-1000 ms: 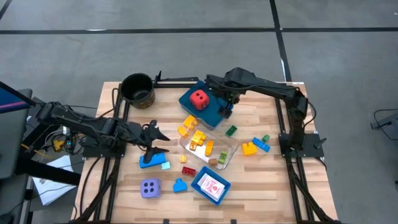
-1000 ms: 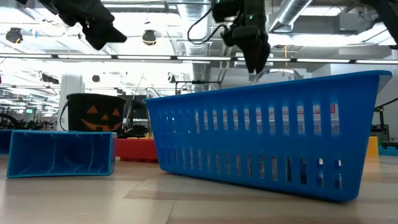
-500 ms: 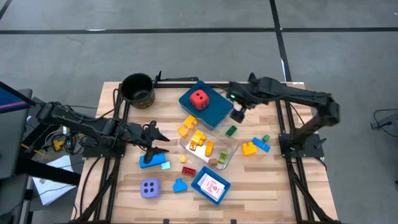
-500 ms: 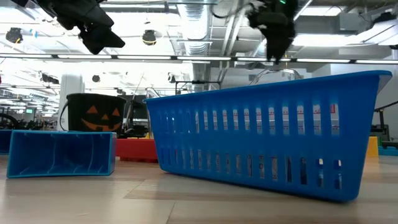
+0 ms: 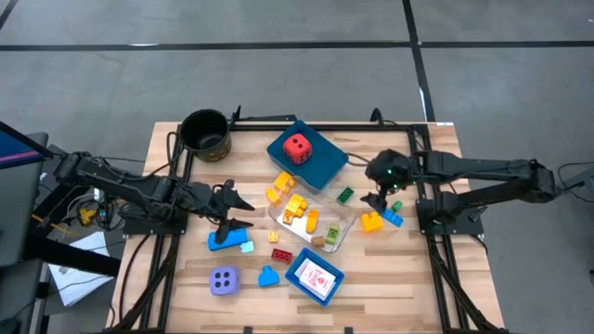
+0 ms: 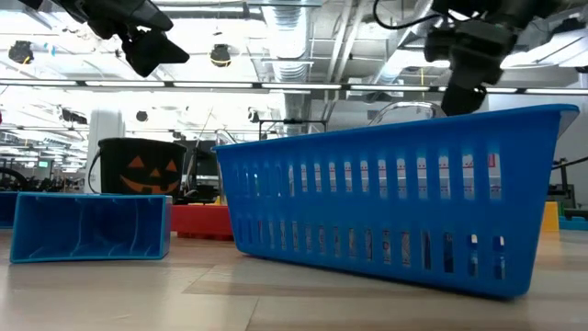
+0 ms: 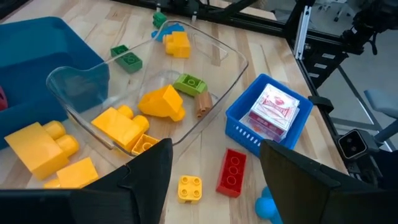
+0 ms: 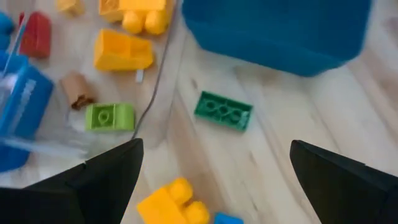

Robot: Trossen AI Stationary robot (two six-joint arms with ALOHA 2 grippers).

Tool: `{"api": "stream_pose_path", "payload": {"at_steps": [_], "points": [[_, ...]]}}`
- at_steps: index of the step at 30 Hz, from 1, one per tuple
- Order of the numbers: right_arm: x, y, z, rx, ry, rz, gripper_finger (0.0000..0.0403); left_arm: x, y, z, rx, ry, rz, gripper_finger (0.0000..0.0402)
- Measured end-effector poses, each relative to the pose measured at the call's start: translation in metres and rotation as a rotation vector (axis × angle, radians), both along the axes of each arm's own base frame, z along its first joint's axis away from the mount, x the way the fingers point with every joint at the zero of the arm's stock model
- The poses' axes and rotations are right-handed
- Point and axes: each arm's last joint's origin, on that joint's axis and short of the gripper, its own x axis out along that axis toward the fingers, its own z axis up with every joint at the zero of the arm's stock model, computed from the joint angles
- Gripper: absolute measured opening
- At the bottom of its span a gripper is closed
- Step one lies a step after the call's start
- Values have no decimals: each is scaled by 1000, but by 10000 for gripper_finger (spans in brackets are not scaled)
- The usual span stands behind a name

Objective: Pick & Place Toys
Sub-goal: Put the green game piece block into the transparent bin

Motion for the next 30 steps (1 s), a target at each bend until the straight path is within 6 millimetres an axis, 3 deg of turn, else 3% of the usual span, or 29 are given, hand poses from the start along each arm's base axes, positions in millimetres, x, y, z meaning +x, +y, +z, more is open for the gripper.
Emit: {"api": "stream_pose_path", "payload": {"at_steps": [9, 17, 30], "points": [[5, 0, -25, -85, 83, 1, 396, 0, 0, 1, 1, -6, -1, 237], [8, -19, -61, -169, 285, 67, 395, 0, 0, 1, 0, -11, -1, 237], [31, -30, -89, -289, 390, 232, 395, 1, 0, 2, 17, -22, -10, 237]]}}
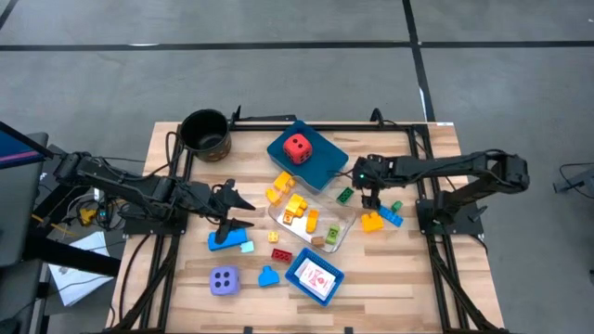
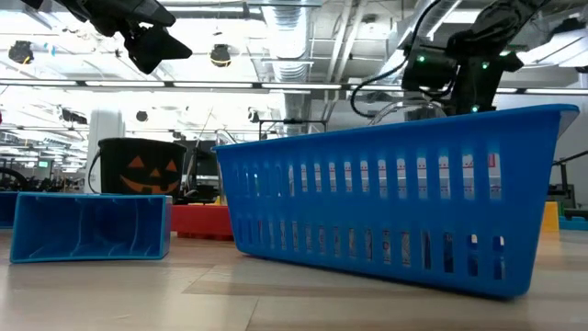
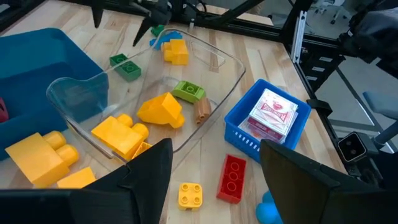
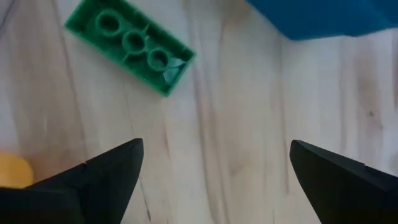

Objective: Pick & Place Toys
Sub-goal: Put the green game piece block into the transparent bin

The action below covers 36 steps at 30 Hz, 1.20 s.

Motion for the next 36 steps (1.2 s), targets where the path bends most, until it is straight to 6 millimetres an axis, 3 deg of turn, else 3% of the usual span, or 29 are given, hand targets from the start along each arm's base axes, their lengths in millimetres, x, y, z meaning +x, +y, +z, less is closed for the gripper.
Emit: {"api": "stream_pose_path", "payload": {"at_steps": [8, 19, 36], "points": [[10, 9, -14, -27, 87, 157, 395, 0, 0, 0, 1, 1, 0, 237], [33, 8, -13, -95, 141, 342, 395, 0, 0, 0, 1, 0, 0, 237], [47, 6, -18, 30, 101, 524, 395, 0, 0, 0, 1, 1, 0, 237]]}}
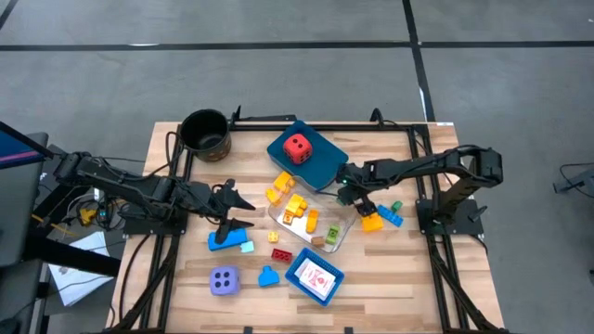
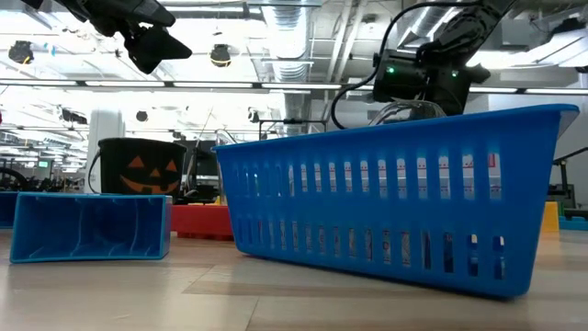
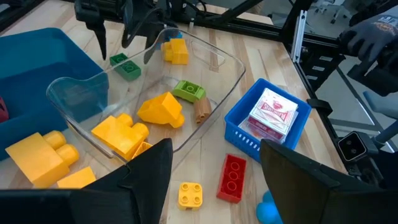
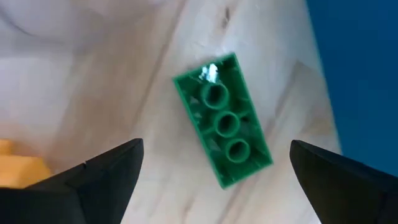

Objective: Pick & Place Toys
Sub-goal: Put the green game piece block into the transparent bin

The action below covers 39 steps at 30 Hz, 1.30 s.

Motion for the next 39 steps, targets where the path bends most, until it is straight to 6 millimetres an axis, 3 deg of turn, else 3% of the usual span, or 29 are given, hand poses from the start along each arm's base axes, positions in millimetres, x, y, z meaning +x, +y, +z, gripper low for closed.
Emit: {"api": "stream_pose_path", "payload": {"at_steps": [7, 18, 27, 33, 39], "points": [[-2, -6, 0, 133, -21, -29, 395, 0, 0, 0, 0, 0, 0, 237], [-18, -2, -3, 225, 137, -133, 395, 0, 0, 0, 0, 0, 0, 237], [-10, -12, -2, 245, 20, -267, 395, 0, 0, 0, 0, 0, 0, 237], [-10, -13, -1, 370, -8, -254, 397, 0, 0, 0, 0, 0, 0, 237], [-6, -14, 0, 387, -56, -309, 397, 0, 0, 0, 0, 0, 0, 237]]}}
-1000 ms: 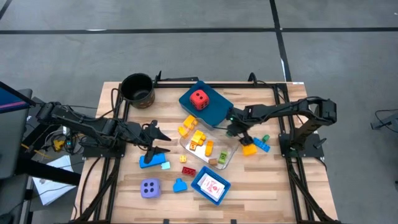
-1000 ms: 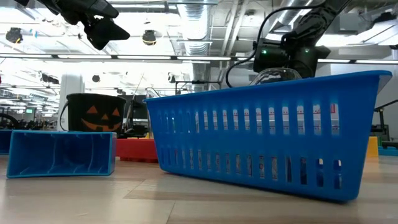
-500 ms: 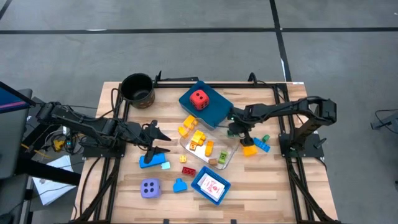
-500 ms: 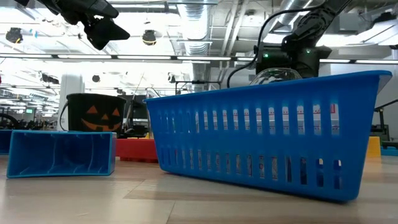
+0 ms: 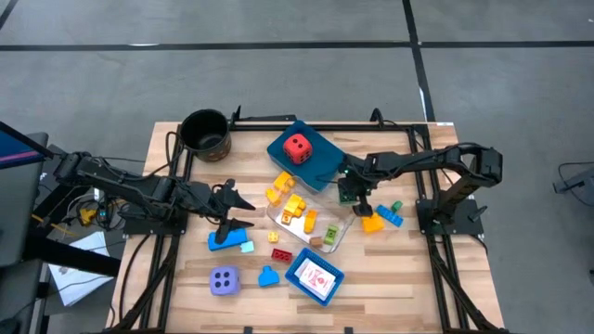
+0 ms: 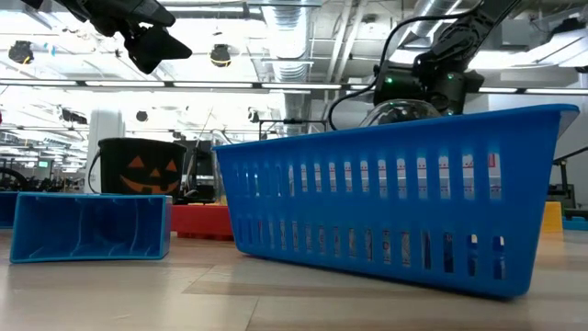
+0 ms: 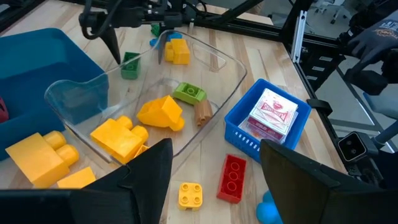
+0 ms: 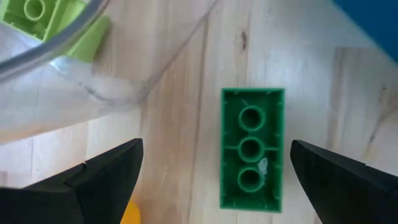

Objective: Pick & Place Toys
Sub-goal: Put the green game piece block into the transparent bin

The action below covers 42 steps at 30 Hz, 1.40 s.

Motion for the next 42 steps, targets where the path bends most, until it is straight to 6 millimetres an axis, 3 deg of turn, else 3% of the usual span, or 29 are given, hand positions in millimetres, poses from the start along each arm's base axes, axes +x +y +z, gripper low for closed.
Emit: {"api": "stream_pose_path", "payload": {"at_steps": [16, 26, 35, 42], "points": [[1, 2, -1, -88, 18, 1, 382, 0, 0, 0, 0, 0, 0, 237], [-6, 3, -11, -112, 28, -10, 358, 0, 0, 0, 2, 0, -1, 237], [-5, 2, -11, -148, 27, -8, 278, 0, 0, 1, 1, -8, -1, 237], [-7, 4, -12, -140, 56, -1, 186, 0, 0, 1, 2, -8, -1, 237]]}}
